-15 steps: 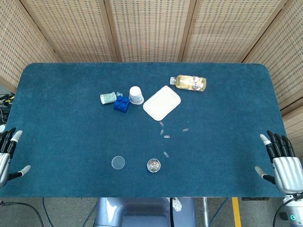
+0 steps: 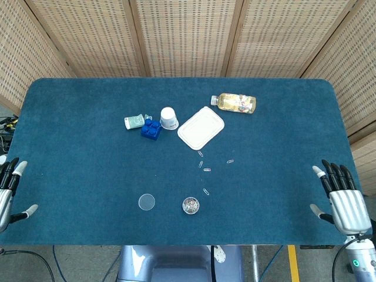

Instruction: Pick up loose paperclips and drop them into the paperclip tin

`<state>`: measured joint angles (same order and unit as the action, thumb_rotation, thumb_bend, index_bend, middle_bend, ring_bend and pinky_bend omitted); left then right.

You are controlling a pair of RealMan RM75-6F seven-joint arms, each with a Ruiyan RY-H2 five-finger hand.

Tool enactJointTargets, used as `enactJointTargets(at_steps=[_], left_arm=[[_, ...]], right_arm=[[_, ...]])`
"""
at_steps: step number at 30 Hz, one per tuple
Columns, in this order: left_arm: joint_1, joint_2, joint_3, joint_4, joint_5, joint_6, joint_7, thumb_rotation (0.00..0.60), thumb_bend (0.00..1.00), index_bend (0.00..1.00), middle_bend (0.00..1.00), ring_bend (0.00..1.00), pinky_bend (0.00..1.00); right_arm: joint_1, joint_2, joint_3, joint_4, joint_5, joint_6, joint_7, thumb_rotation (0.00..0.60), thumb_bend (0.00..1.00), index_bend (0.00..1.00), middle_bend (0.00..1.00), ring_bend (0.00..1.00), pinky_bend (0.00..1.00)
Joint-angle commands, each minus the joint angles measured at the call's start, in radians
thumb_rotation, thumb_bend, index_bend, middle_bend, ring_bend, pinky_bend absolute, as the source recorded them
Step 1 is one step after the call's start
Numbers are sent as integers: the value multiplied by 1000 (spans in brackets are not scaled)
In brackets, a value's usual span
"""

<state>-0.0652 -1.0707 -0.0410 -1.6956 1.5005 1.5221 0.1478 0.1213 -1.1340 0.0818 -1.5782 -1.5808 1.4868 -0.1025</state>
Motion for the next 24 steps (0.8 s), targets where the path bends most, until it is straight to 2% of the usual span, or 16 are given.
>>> enactJointTargets(at_steps=[1,7,12,15,24], left_arm=[[-1,0,-2,-2,2,2,9,600,0,0,0,0,0],[-6,-12,-3,-7,-5,-6,42,600,0,0,0,0,0],[-12,-25,-7,2,-29,-25,63,600,0,0,0,0,0],[-14,-32,-10,8,-38,-29,71,600,0,0,0,0,0],[-18,-38,-19,5,-51,-28,87,600,0,0,0,0,0]], right_arm=[[101,-3,45,-19,30,-129,-4,600,0,144,0,0,0],[273,-36,111,7,115,-364,20,600,67,310,0,0,0],[376,-111,147,75,206,-499,11,600,234,383,0,0,0],[427,-191,164,163,252,-540,3,600,300,415,0,0,0],[516,-341,159,335,338,-634,-28,600,320,440,0,0,0]])
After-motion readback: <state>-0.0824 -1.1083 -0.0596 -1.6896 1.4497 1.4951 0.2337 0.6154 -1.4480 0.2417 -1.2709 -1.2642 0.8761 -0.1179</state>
